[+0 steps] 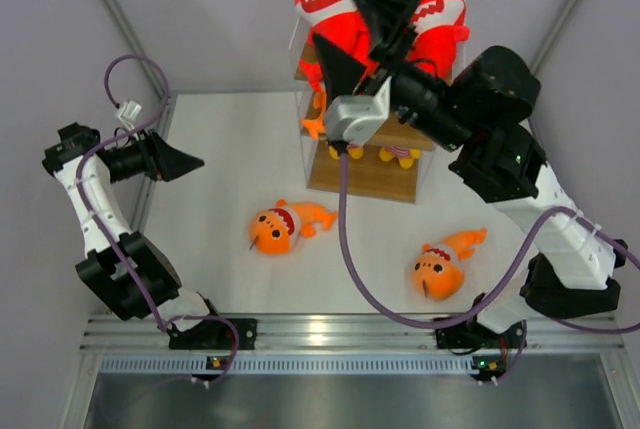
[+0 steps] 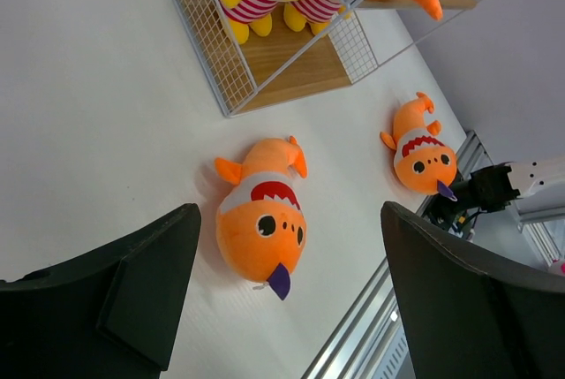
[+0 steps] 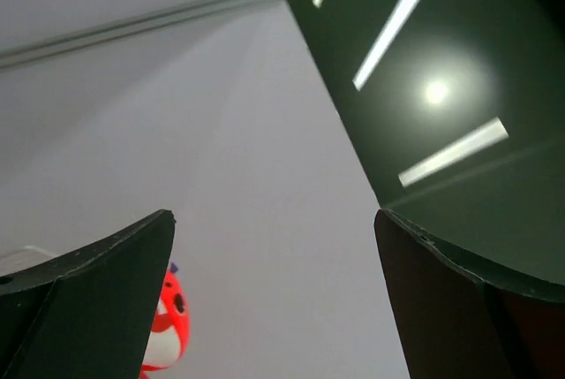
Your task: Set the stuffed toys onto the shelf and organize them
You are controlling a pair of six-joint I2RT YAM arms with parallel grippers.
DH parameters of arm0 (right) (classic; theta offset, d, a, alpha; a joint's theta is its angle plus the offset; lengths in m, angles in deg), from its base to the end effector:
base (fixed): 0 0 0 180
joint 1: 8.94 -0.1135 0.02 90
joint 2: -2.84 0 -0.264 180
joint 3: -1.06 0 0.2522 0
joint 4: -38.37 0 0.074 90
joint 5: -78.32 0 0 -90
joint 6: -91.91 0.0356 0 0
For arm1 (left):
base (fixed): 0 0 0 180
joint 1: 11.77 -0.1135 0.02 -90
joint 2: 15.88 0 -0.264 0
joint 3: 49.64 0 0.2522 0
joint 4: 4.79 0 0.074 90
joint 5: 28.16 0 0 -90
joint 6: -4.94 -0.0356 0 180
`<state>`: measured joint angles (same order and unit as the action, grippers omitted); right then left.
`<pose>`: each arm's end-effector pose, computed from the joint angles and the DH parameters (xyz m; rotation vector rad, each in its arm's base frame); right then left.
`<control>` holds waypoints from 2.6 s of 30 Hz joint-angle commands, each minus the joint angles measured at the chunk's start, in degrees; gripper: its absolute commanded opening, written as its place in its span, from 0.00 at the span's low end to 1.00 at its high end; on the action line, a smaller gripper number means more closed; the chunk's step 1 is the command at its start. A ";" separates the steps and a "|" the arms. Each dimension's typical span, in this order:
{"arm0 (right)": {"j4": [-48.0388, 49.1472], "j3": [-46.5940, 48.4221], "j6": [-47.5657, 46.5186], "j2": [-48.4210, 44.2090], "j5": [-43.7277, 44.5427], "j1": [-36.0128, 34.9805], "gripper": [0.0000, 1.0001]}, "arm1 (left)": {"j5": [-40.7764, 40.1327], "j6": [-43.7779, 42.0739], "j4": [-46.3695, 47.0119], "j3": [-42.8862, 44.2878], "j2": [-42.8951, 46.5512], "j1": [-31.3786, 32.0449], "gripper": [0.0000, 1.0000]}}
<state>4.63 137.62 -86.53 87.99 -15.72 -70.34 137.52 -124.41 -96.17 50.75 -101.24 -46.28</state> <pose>0.1219 0.2289 0.6069 -1.2422 0.2712 -0.3626 0.2352 0.1199 0.3616 0.2630 1.9373 -1.0688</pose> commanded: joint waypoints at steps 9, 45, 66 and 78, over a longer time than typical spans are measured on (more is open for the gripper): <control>23.76 13.33 35.87 13.90 9.31 6.82 0.57 | 1.31 -1.87 -4.46 -2.52 4.24 -0.48 0.89; 20.34 3.50 59.18 22.08 24.16 19.40 0.50 | -0.36 -3.10 -4.55 -4.19 6.79 -0.39 0.89; 23.95 9.21 60.40 15.94 13.10 19.75 0.77 | -1.15 -3.10 -4.46 -4.37 7.05 -0.39 0.89; 7.79 -16.44 55.91 -6.46 5.38 1.23 0.92 | -9.84 -7.05 -4.38 -8.92 9.69 -0.48 0.89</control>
<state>18.88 125.16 -30.18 87.46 -5.47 -62.98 130.79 -128.00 -96.13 43.74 -93.97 -46.28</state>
